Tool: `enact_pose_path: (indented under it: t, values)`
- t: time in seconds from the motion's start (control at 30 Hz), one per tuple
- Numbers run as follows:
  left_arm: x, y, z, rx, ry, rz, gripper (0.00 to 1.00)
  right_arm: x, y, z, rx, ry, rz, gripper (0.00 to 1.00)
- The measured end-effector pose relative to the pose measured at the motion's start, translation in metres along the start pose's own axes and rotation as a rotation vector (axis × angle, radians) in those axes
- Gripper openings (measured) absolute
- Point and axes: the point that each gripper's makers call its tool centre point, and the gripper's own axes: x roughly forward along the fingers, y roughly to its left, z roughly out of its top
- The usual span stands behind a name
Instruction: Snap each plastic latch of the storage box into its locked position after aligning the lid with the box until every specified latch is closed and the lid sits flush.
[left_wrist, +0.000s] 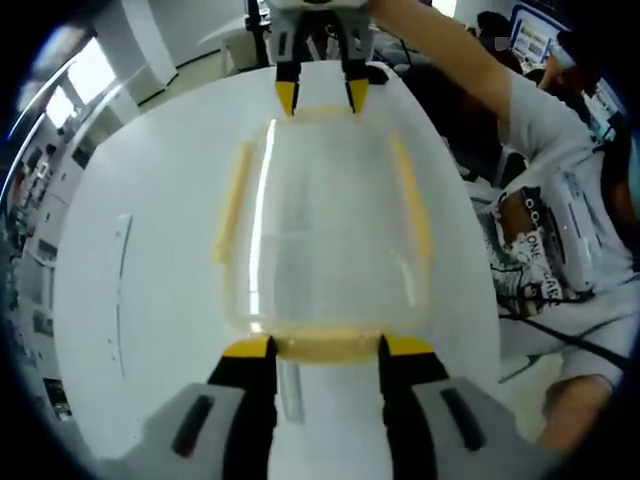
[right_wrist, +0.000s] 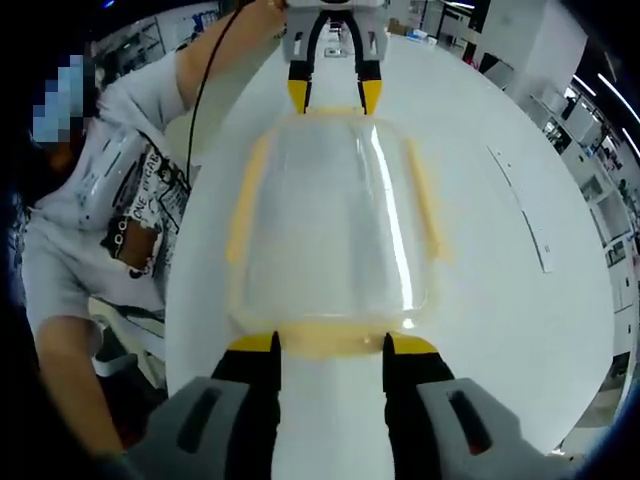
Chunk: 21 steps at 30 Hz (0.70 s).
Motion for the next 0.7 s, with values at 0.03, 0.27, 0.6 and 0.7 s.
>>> enact_pose_path:
  t: [0.03,0.27,0.6,0.7]
  values:
    - [-0.001,0.000,-0.003,-0.001,0.004,0.001,0.39,0.000,0.000,0.002,-0.002,-0.001,0.000,0.40]
    - [-0.011,0.002,-0.022,-0.016,0.000,0.009,0.39,0.006,-0.002,0.020,-0.016,-0.010,-0.002,0.40]
    - [-0.018,0.006,-0.045,-0.030,0.028,0.015,0.39,0.019,-0.002,0.041,-0.031,-0.010,0.001,0.40]
    - [-0.018,0.003,-0.050,-0.033,0.030,0.016,0.39,0.022,-0.001,0.046,-0.031,-0.008,0.006,0.40]
